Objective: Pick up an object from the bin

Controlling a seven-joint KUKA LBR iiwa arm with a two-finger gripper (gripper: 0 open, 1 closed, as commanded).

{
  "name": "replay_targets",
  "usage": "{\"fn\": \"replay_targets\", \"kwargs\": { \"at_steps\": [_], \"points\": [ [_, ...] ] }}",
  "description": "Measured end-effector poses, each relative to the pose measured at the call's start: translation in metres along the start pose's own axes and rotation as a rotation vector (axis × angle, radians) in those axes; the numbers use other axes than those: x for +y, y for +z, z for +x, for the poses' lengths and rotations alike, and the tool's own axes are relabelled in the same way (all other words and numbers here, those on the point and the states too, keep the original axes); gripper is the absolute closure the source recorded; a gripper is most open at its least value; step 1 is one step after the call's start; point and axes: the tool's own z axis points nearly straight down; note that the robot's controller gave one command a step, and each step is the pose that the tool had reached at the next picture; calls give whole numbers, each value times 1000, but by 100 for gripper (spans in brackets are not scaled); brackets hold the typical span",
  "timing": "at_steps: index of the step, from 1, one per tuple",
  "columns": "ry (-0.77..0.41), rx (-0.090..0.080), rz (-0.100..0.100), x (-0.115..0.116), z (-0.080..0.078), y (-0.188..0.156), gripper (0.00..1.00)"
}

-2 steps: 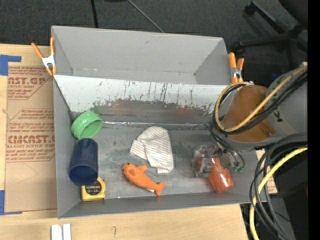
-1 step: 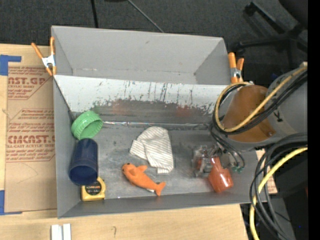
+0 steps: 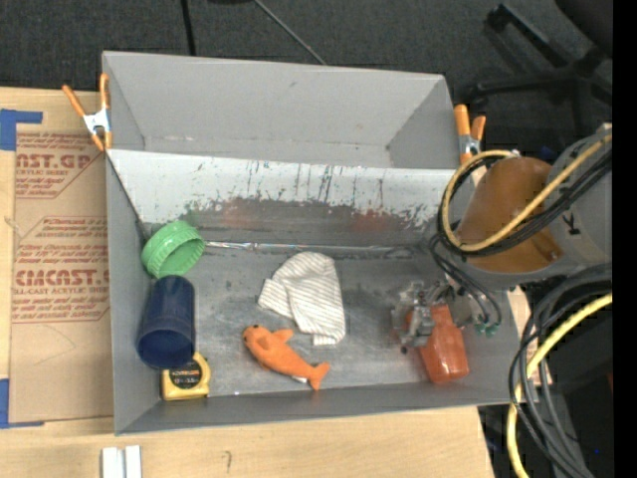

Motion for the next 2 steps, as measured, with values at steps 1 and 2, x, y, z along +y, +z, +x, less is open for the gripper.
{"fn": "replay_targets", "kwargs": {
  "at_steps": [1, 2],
  "points": [
    [1, -12, 1, -1, 18, -9, 100],
    [2, 7, -2, 3, 25, -50, 100]
  ]
}}
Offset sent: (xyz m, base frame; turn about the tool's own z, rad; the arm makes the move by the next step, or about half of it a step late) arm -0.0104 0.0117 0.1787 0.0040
